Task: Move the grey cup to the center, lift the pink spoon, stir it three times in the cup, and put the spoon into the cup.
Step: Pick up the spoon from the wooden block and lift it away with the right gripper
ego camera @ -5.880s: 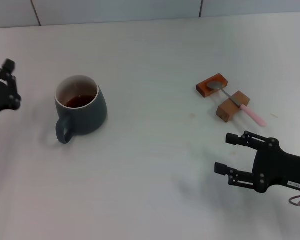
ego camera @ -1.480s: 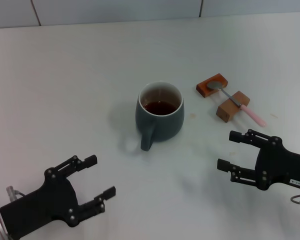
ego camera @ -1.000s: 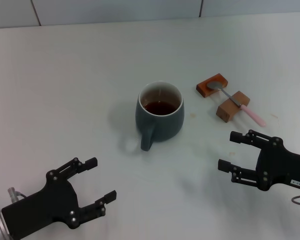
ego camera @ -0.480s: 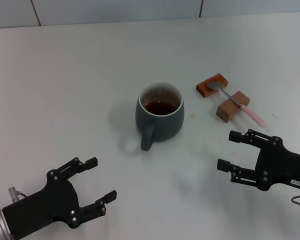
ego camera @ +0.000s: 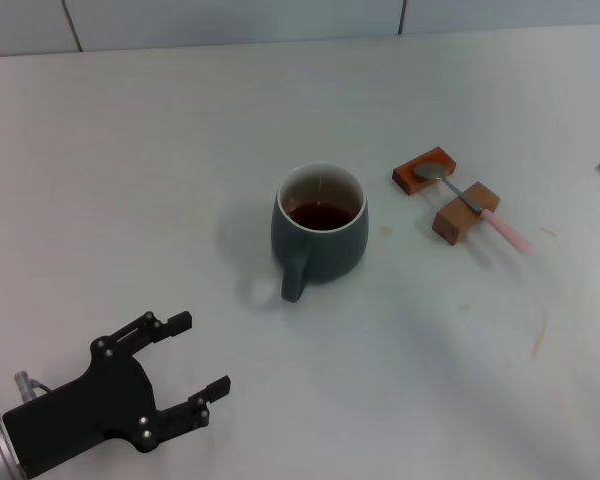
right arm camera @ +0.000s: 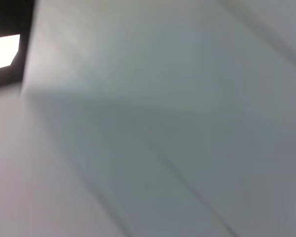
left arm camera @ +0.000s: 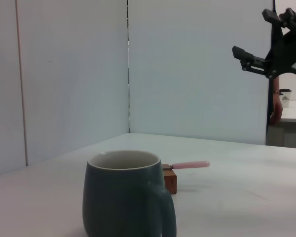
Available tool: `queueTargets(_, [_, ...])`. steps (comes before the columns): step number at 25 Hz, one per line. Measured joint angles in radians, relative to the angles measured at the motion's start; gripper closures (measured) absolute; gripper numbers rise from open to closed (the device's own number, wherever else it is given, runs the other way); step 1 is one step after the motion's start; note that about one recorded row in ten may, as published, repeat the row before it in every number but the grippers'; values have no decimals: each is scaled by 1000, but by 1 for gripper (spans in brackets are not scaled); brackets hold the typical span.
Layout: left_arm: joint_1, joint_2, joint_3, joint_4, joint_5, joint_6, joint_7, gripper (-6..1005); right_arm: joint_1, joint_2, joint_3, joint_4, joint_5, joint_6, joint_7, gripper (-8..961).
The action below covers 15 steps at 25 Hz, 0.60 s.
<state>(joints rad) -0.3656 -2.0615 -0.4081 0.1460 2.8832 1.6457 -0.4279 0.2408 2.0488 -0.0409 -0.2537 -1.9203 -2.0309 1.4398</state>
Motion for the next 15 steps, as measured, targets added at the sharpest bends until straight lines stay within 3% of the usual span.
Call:
queueTargets(3, [0,0,-1,0,0,-1,0,190,-19,1,76,16,0,19,195,168])
queueTargets(8, [-2,1,-1,0,-2,1,0,190,-40,8,102,18,-4,110,435,169])
queueTargets(15, [-6,2,-9,0,-3,3,0,191,-81,10,94,16,-23,241,567,168])
